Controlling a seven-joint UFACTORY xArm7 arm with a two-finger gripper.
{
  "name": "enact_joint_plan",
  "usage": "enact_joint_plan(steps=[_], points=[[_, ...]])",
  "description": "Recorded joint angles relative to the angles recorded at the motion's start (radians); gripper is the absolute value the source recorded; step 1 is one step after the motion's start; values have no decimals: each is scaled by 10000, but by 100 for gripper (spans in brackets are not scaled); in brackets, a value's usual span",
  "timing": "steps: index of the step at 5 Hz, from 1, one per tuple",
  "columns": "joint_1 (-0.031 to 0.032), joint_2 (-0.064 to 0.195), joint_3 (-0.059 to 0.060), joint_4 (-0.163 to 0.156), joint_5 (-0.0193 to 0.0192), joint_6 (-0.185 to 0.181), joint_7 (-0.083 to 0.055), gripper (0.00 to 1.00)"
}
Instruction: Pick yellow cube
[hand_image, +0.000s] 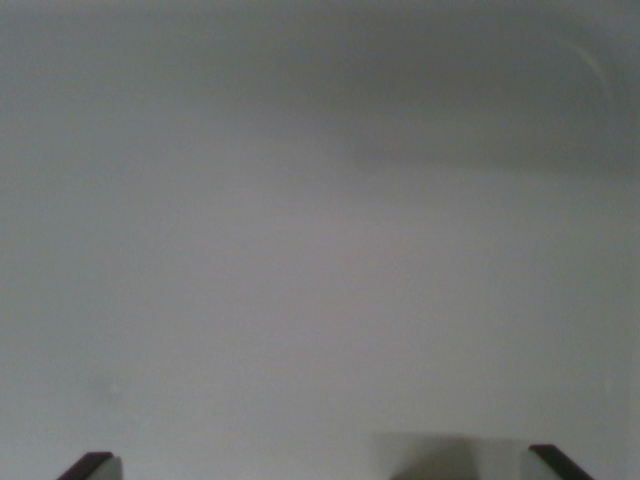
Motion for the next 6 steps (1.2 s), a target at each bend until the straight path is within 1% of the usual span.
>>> enact_joint_plan(steps=[1,2,3,4,5,6], points=[[0,0,0,0,0,0,0,0],[-97,104,-78,-409,29,-470,-240,0],[-97,104,-78,-409,29,-470,-240,0],[-192,205,-154,-805,58,-926,-474,0],[-192,205,-154,-805,58,-926,-474,0],[-283,302,-228,-1190,85,-1367,-700,0]])
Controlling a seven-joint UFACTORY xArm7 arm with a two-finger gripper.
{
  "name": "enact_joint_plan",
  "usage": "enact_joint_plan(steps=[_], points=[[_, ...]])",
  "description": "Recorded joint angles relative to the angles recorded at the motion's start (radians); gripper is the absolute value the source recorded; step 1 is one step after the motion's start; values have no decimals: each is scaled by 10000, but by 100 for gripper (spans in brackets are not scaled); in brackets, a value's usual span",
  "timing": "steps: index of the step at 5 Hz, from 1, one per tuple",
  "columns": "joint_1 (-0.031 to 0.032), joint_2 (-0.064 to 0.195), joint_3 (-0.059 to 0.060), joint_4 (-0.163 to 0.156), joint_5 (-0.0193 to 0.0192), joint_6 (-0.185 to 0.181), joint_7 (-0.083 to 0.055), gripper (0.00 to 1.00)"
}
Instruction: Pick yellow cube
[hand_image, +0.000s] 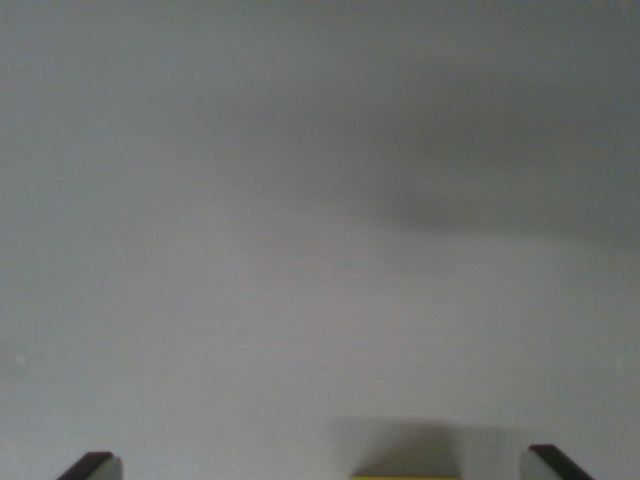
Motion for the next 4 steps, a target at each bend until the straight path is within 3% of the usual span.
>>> enact_joint_plan(steps=[1,2,3,4], points=[[0,0,0,0,0,0,0,0],[-87,93,-70,-367,26,-422,-216,0],[-87,93,-70,-367,26,-422,-216,0],[-170,181,-137,-713,51,-820,-420,0]])
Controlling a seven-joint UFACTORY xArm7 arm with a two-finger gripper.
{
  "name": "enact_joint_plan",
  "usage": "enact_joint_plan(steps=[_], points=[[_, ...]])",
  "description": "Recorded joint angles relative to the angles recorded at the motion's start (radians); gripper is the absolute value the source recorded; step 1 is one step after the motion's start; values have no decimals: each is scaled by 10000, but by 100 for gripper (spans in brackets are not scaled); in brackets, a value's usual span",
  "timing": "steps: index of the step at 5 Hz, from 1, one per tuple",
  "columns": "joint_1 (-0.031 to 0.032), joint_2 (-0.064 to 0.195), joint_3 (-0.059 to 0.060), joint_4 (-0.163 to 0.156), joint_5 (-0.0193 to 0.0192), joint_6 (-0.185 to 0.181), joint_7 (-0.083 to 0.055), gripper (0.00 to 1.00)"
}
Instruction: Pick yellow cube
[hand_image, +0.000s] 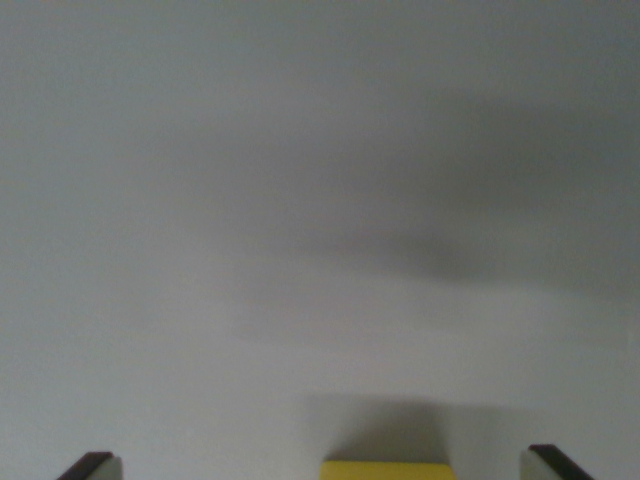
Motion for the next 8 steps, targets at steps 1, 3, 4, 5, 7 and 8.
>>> enact_joint_plan(steps=[1,3,4,5,7,8], points=[[0,0,0,0,0,0,0,0],[-77,82,-62,-322,23,-370,-189,0],[-146,156,-118,-615,44,-706,-361,0],[-146,156,-118,-615,44,-706,-361,0],[-205,220,-166,-864,62,-993,-508,0],[-259,277,-209,-1090,78,-1253,-641,0]])
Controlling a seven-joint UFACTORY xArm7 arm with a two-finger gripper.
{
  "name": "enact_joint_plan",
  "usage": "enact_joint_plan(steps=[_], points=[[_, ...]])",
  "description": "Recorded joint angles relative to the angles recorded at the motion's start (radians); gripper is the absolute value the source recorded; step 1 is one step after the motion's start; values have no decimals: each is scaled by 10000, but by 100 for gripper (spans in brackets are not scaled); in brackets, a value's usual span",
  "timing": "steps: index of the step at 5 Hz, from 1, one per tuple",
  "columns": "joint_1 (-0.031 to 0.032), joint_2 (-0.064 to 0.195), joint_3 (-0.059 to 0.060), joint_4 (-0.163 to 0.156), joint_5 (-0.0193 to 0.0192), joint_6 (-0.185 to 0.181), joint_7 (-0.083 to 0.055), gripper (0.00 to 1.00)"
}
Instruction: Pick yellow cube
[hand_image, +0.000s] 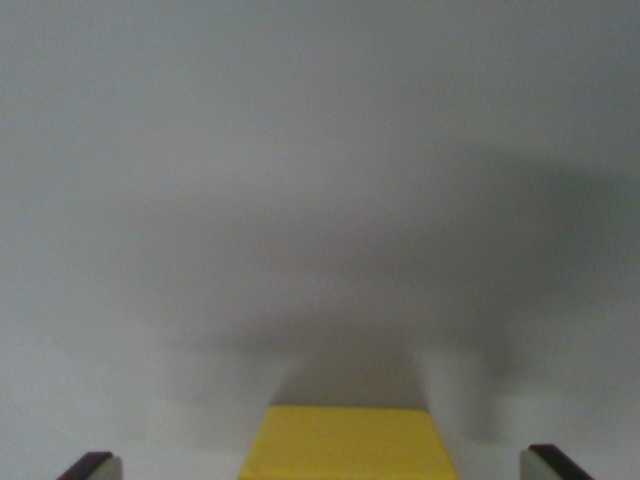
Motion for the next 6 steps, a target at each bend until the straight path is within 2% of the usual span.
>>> enact_joint_plan(steps=[1,2,3,4,6], points=[[0,0,0,0,0,0,0,0],[-44,47,-35,-185,13,-213,-109,0],[-44,47,-35,-185,13,-213,-109,0],[-78,83,-62,-326,23,-375,-192,0],[-100,107,-80,-419,30,-482,-247,0]])
